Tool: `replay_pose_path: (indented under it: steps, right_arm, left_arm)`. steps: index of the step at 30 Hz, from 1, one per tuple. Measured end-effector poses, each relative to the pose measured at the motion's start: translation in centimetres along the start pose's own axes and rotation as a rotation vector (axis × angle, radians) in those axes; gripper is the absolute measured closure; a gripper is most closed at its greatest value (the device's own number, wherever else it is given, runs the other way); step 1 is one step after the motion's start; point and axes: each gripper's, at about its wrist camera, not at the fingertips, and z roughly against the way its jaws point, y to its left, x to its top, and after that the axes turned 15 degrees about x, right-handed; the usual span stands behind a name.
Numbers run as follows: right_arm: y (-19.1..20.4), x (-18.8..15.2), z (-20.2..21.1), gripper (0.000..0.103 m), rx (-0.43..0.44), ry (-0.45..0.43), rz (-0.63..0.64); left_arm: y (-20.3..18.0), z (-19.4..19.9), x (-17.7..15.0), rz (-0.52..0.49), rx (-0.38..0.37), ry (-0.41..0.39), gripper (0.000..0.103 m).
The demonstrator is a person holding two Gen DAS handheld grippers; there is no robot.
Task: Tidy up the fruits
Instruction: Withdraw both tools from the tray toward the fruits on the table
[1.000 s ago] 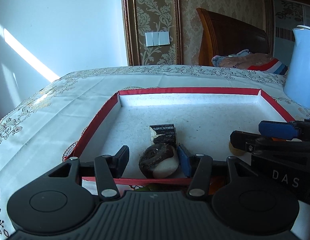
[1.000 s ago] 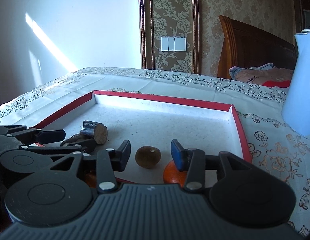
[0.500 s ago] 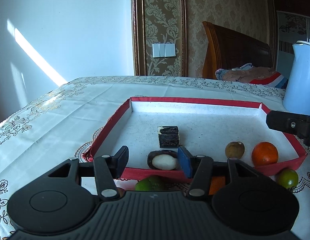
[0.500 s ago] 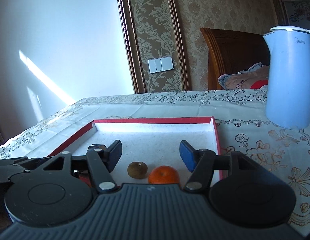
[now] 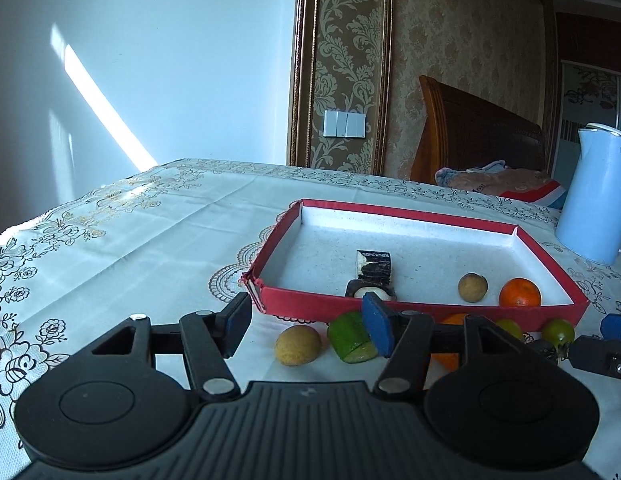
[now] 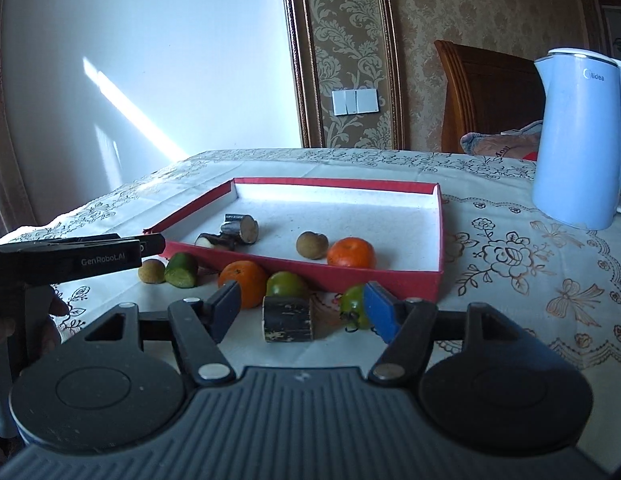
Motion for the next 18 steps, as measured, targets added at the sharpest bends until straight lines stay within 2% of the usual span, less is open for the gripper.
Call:
replay_pose_path:
  steps: [1, 6, 7, 8, 16, 17, 18]
  right_arm:
    - [0.1, 0.0, -0.3, 0.048, 0.001, 0.011, 0.002]
    - [0.6, -0.1, -1.8, 0.049, -0.002, 0.056, -0.007]
    - [0.6, -0.1, -2.0, 0.055, 0.001, 0.061, -0.009]
    - [0.6, -0.1, -2.2, 0.056, 0.003, 0.067, -0.009]
    - [0.2, -0.2, -4.4, 0.056, -0.017, 0.129, -0.035]
    - [0.1, -0.3, -4.6, 0.060, -0.019, 0.134, -0.038]
    - [0.0, -0.3, -4.8, 0.071, -0.017, 0.142, -0.043]
  left_arm:
    - [0.4, -0.1, 0.0, 0.011, 0.003, 0.010, 0.043]
    - [1.4, -0.5, -0.1, 0.021, 0.000, 0.060, 0.043]
    - [1.6, -0.6, -0.3, 0.017, 0.000, 0.070, 0.043]
    - [1.8, -0.5, -0.5, 0.010, 0.001, 0.074, 0.043]
    - [1.3, -0.6, -1.0, -0.048, 0.001, 0.086, 0.043]
    - [1.2, -0.7, -1.0, -0.054, 0.001, 0.089, 0.043]
    - [1.1, -0.7, -0.9, -0.059, 0.002, 0.092, 0.043]
